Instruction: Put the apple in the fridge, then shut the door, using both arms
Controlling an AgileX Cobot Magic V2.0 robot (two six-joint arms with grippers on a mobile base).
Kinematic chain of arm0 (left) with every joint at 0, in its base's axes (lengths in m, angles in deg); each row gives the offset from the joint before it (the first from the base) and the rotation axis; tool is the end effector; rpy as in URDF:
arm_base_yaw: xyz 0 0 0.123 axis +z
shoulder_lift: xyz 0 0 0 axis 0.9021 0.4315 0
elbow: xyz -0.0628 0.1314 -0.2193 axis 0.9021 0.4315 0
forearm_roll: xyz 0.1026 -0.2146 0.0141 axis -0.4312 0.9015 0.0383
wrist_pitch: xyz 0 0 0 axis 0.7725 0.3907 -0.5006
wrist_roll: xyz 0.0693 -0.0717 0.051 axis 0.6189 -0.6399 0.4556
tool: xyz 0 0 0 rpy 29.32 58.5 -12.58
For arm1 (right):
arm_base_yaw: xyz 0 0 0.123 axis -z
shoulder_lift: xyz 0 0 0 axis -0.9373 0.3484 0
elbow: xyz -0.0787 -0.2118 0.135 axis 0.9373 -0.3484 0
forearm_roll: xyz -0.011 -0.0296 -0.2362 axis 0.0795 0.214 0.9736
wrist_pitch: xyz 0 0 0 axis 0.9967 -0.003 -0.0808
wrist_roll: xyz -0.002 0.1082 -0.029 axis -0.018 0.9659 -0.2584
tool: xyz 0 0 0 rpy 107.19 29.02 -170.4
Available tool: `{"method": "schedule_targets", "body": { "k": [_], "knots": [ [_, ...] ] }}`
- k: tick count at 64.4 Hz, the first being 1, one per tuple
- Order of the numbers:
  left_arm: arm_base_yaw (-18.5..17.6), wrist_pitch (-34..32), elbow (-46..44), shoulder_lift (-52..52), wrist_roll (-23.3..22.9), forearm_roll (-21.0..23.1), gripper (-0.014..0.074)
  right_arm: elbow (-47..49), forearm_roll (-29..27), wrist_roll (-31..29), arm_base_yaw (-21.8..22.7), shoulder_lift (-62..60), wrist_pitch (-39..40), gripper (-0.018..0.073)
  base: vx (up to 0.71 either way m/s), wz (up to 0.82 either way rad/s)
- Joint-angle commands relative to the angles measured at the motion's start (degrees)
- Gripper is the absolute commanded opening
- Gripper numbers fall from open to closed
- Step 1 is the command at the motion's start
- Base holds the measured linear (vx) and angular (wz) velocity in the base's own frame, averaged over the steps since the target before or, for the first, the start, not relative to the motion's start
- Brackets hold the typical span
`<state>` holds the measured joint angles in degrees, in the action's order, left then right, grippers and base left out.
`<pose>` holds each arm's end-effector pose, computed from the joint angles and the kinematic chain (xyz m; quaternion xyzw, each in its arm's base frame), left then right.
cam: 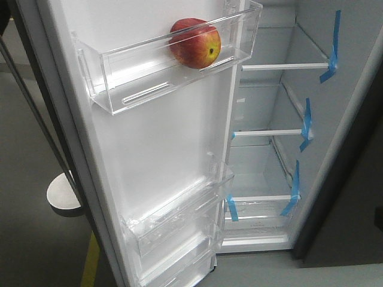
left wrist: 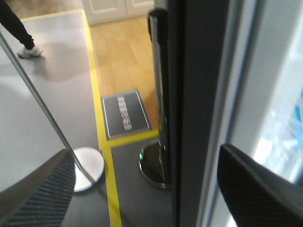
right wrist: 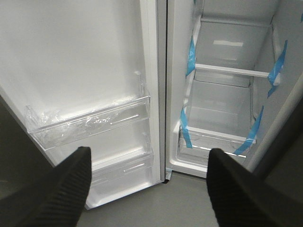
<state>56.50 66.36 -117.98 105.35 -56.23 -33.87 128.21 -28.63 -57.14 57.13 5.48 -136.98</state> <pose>0.1592 -0.0182 0.3461 0.0324 0.8263 -0.0345 0.5613 0.0955 0.0331 0.3246 -0.0972 0.8590 0.1126 0.4899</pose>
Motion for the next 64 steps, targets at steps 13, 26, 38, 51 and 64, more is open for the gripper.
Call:
{"method": "schedule_targets", "body": {
  "k": [13,26,38,51,64],
  "knots": [
    [-0.2,-16.7,-5.5,6.4,-26.2,-23.3,0.0538,1.3,-0.1,-0.4,0.2,0.3,3.6,0.0490,0.00,0.00],
    [-0.2,-15.0,-14.9,19.4,-26.3,-24.2,0.0538,1.3,-0.1,-0.4,0.2,0.3,3.6,0.0490,0.00,0.00],
    [1.1,-12.3,-25.4,29.3,-27.6,-24.0,0.0538,1.3,-0.1,-0.4,0.2,0.3,3.6,0.0490,0.00,0.00],
    [4.4,-10.1,-33.1,36.8,-29.7,-21.5,0.0538,1.3,-0.1,-0.4,0.2,0.3,3.6,0.0490,0.00,0.00],
    [4.4,-8.6,-35.3,41.8,-29.5,-15.7,0.0537,1.3,-0.1,-0.4,0.2,0.3,3.6,0.0490,0.00,0.00]
  ]
}}
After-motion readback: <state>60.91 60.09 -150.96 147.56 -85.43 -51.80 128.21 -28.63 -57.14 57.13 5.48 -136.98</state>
